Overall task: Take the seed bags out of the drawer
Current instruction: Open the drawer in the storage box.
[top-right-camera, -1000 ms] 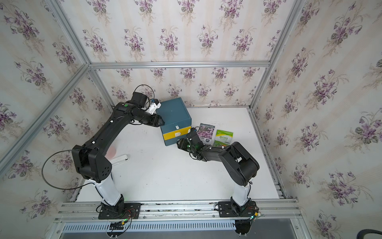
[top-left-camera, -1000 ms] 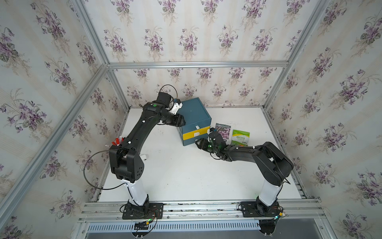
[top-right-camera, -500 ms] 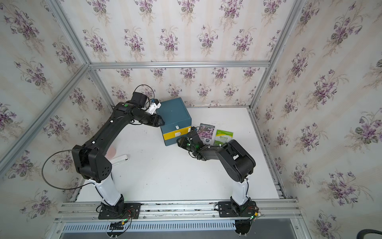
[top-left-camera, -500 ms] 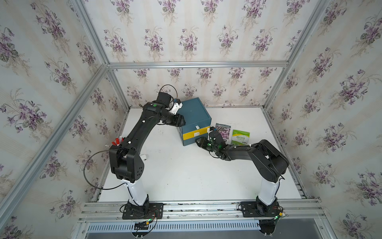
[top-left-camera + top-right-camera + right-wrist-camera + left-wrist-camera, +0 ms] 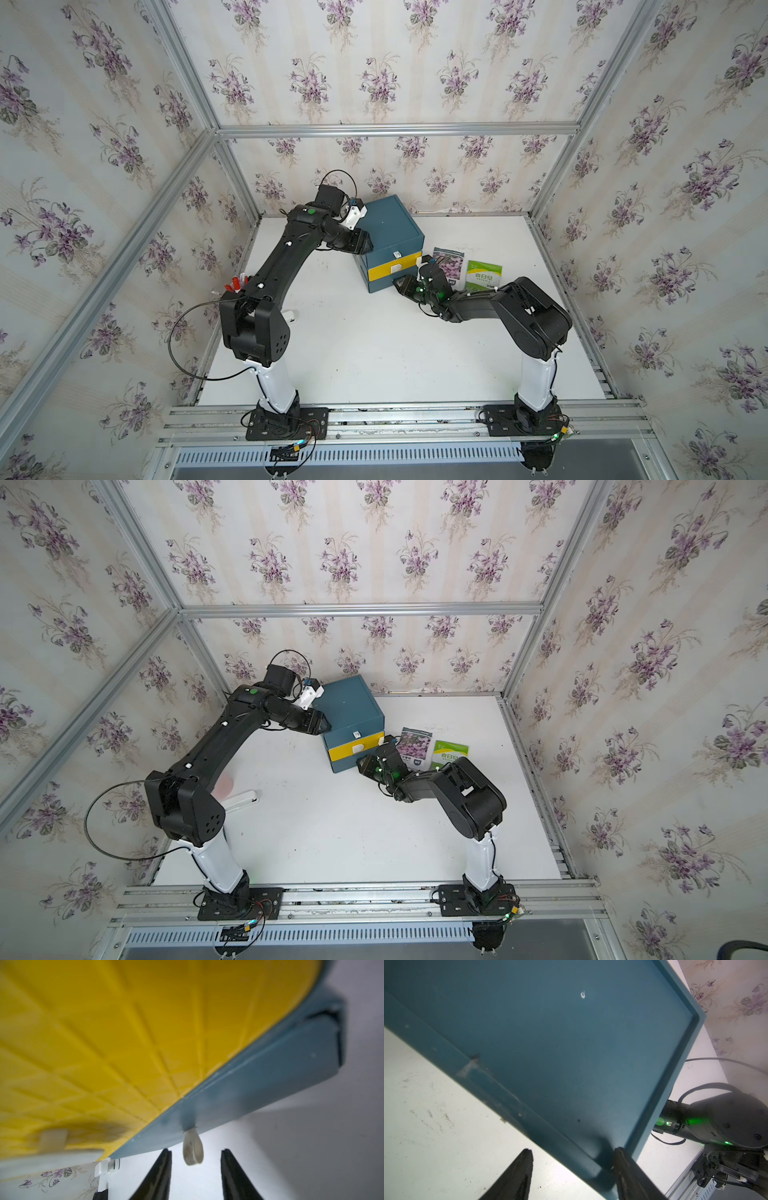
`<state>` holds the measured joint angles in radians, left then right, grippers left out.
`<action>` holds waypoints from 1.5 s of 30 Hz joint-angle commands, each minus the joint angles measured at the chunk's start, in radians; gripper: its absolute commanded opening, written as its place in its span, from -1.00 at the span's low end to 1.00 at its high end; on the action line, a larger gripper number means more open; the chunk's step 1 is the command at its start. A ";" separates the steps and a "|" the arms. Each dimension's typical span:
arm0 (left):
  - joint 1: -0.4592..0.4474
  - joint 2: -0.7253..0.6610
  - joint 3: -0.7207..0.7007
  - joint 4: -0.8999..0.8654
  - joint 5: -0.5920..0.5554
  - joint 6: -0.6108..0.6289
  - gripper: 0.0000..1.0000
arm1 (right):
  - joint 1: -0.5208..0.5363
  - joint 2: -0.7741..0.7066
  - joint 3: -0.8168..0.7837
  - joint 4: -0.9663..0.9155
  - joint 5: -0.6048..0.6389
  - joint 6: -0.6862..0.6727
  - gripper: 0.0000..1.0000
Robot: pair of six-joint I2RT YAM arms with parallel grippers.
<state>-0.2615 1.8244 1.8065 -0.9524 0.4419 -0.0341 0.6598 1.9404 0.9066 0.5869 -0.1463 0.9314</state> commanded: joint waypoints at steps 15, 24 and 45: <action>0.002 0.018 -0.011 -0.145 -0.102 0.035 0.30 | -0.002 0.028 0.021 0.078 0.001 0.031 -0.68; 0.002 0.010 0.002 -0.148 -0.116 0.032 0.33 | 0.004 0.019 0.006 0.093 -0.041 0.020 -1.00; 0.000 -0.011 -0.009 -0.133 -0.103 0.005 0.34 | 0.051 -0.143 -0.198 0.085 -0.096 0.003 -1.00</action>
<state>-0.2615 1.8114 1.8130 -0.9901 0.4049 -0.0380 0.7010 1.8141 0.7197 0.6739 -0.1978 0.9531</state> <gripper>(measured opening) 0.673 0.069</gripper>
